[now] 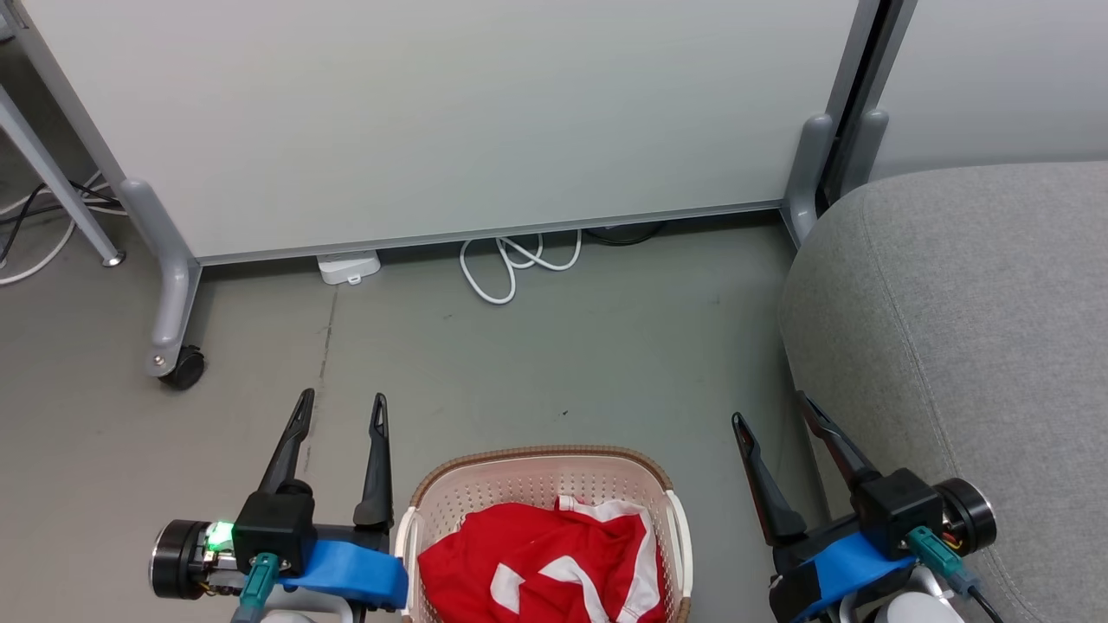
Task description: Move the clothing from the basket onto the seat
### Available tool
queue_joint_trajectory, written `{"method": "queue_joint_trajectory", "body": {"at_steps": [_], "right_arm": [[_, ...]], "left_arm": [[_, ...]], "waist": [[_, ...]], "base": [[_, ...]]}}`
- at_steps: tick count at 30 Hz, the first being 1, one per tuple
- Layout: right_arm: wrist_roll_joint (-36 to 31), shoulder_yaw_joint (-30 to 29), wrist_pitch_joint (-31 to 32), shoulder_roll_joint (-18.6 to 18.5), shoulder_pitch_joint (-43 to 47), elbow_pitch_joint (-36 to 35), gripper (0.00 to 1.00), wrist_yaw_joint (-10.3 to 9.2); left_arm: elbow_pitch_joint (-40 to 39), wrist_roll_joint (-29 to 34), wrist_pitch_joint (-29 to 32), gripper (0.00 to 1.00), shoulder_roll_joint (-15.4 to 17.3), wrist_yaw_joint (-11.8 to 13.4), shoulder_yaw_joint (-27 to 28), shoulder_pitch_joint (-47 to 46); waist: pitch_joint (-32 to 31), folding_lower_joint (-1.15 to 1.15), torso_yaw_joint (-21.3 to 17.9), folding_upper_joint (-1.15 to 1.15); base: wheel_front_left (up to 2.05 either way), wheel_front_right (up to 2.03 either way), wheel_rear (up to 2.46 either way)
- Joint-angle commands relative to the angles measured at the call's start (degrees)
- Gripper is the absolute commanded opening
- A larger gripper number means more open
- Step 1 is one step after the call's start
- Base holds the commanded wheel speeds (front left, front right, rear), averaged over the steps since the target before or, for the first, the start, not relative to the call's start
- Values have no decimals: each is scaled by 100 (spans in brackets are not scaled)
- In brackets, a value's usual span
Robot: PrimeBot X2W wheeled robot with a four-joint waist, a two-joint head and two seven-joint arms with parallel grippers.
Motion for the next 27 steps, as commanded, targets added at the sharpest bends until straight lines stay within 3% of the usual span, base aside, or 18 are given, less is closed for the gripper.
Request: {"method": "queue_joint_trajectory", "body": {"at_steps": [1, 9, 16, 27], "right_arm": [[37, 4, -31, -32, -79, 3, 100, 13], [-61, -71, -28, -31, -264, -95, 100, 12], [-188, -162, -28, -30, -747, -290, 100, 8], [-315, -306, -27, -26, -1681, -651, 100, 8]], "left_arm": [[15, 31, -28, 100, 2, -28, 35, -75], [145, 147, -27, 100, 86, -238, -124, -505], [584, 231, -23, 100, 291, -486, -456, -1358], [1737, 179, -23, 100, 679, -650, -1465, -2572]], "waist": [[19, 0, -11, 0], [331, 0, -110, 0], [1059, 0, -332, 0], [2253, 0, -767, 0]], "base": [[0, 0, 0], [0, 0, 0], [0, 0, 0], [0, 0, 0]]}}
